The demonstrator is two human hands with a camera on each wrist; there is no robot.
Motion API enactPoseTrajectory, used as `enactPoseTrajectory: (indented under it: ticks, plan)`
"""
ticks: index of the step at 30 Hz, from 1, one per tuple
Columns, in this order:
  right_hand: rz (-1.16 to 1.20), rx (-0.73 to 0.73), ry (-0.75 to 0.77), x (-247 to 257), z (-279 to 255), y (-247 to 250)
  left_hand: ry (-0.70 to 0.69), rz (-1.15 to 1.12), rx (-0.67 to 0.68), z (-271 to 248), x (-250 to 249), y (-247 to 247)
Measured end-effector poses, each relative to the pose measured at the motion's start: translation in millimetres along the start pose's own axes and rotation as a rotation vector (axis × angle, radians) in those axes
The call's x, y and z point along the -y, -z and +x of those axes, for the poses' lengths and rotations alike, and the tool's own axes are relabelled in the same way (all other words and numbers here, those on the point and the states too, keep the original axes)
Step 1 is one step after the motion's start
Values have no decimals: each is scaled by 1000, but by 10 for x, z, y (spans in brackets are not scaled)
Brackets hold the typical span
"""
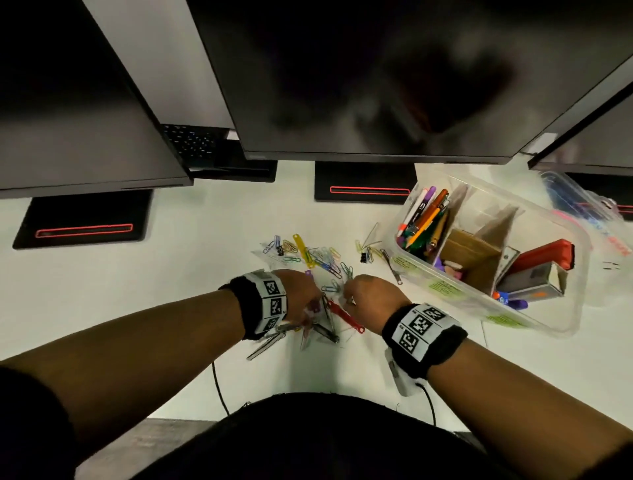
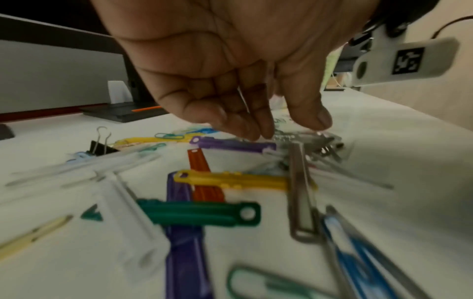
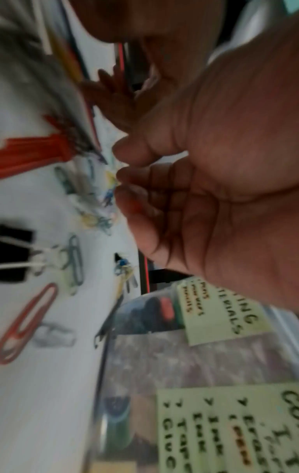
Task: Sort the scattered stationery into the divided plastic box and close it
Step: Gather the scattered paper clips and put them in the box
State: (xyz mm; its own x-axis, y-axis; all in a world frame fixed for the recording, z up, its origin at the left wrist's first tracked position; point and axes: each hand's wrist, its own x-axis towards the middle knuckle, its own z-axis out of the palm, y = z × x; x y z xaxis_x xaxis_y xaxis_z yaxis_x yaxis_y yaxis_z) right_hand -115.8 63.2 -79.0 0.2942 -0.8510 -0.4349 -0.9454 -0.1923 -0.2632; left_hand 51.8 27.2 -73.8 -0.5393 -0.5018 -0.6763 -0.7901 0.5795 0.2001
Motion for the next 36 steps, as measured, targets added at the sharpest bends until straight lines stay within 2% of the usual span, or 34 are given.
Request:
enactPoseTrajectory:
  ticks: [5, 14, 17, 23, 25, 28, 32, 34, 36]
  plan:
    - [-14, 74, -101, -9, 85, -187, -2, 47, -35, -8, -28, -133]
    - [59, 50, -92, -49, 84, -163, 7, -106, -101, -6, 76, -210]
    - [145, -19, -87, -72, 70, -71, 49, -216, -159, 4, 157, -177]
    - [383, -215, -249, -162, 145, -4, 135, -400, -353, 84, 249, -124]
    - [417, -217, -222, -150, 159, -30, 149, -423, -351, 135, 250, -136]
    - [375, -131, -130, -83, 174, -85, 163, -402, -310, 200, 209, -150]
    - [176, -69, -12, -32, 224, -186, 103, -251, -224, 241, 156, -128]
    - [72, -19, -3, -26, 220, -207, 92, -150, -176, 271, 172, -167]
    - [34, 10, -12, -27, 191, -192, 83, -105, -192, 291, 168, -195]
